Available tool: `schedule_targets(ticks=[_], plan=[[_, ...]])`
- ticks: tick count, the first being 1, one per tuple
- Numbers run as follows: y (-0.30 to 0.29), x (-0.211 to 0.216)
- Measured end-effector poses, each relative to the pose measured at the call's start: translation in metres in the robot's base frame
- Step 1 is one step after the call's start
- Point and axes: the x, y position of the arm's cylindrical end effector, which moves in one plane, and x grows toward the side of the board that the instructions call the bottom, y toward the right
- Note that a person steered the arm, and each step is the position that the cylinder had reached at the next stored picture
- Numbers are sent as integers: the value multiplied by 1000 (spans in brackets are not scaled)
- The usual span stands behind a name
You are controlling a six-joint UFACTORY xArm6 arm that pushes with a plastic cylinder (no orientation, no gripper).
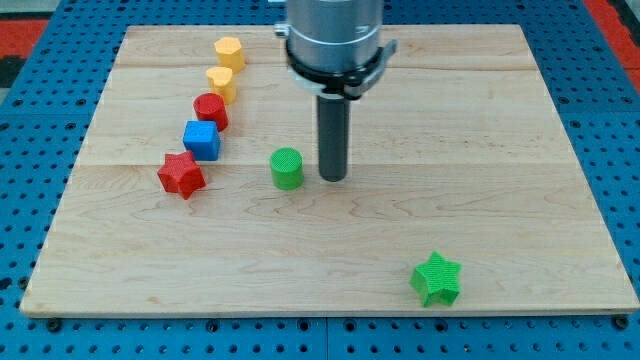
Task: Slide the green circle towards to the red star
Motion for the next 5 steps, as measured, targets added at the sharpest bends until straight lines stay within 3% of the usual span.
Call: schedule_targets(ticks=[1, 3, 4, 5], plan=[[49, 0], [3, -65], [-64, -51], [-74, -11]])
